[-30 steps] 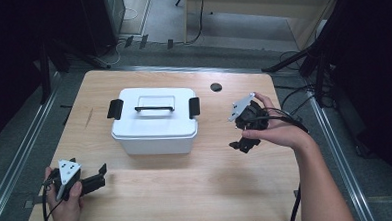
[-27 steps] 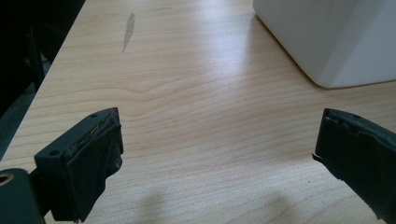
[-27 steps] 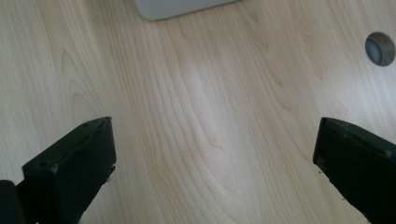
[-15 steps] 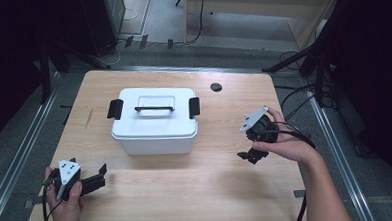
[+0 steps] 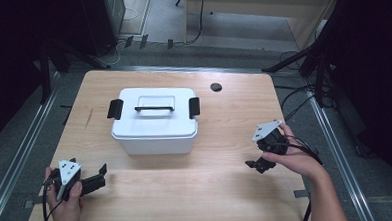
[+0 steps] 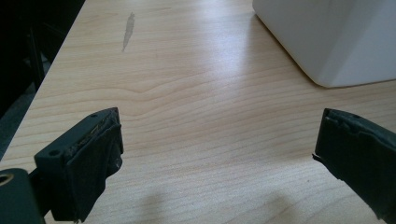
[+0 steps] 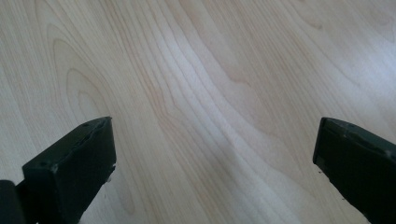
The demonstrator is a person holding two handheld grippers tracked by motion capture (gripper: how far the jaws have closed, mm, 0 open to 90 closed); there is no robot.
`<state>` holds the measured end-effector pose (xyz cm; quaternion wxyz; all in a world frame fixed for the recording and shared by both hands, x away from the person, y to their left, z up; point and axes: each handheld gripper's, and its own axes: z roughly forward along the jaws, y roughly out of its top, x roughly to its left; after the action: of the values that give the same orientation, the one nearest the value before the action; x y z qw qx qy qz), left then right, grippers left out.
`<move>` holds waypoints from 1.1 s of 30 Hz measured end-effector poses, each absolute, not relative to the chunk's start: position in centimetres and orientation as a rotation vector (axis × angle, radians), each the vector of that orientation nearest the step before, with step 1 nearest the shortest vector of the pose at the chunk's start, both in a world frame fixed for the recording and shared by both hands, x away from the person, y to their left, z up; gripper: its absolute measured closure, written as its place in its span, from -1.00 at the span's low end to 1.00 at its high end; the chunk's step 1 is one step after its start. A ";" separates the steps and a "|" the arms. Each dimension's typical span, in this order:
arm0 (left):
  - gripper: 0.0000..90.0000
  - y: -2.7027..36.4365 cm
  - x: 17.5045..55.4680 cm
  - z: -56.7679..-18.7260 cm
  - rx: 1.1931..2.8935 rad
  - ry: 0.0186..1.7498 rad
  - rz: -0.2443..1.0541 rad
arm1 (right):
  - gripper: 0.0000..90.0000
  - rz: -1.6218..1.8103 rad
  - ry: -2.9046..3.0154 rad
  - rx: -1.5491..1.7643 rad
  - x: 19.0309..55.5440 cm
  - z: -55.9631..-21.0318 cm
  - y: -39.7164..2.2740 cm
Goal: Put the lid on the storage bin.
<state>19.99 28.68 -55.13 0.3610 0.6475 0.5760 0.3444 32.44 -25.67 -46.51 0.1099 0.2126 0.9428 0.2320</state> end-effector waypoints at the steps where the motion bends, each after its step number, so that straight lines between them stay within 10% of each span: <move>1: -0.97 28.7 20.0 -55.1 1.669 1.484 0.887 | -1.00 0.682 2.770 0.626 32.3 -46.7 -25.9; 33: -0.96 28.6 20.0 -55.1 1.674 1.483 0.895 | -1.00 0.937 2.550 0.882 27.6 -52.1 -31.4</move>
<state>19.96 28.59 -55.13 0.3581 0.6489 0.5748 0.3469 27.59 -31.43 -52.09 0.1424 0.3055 0.8837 0.3247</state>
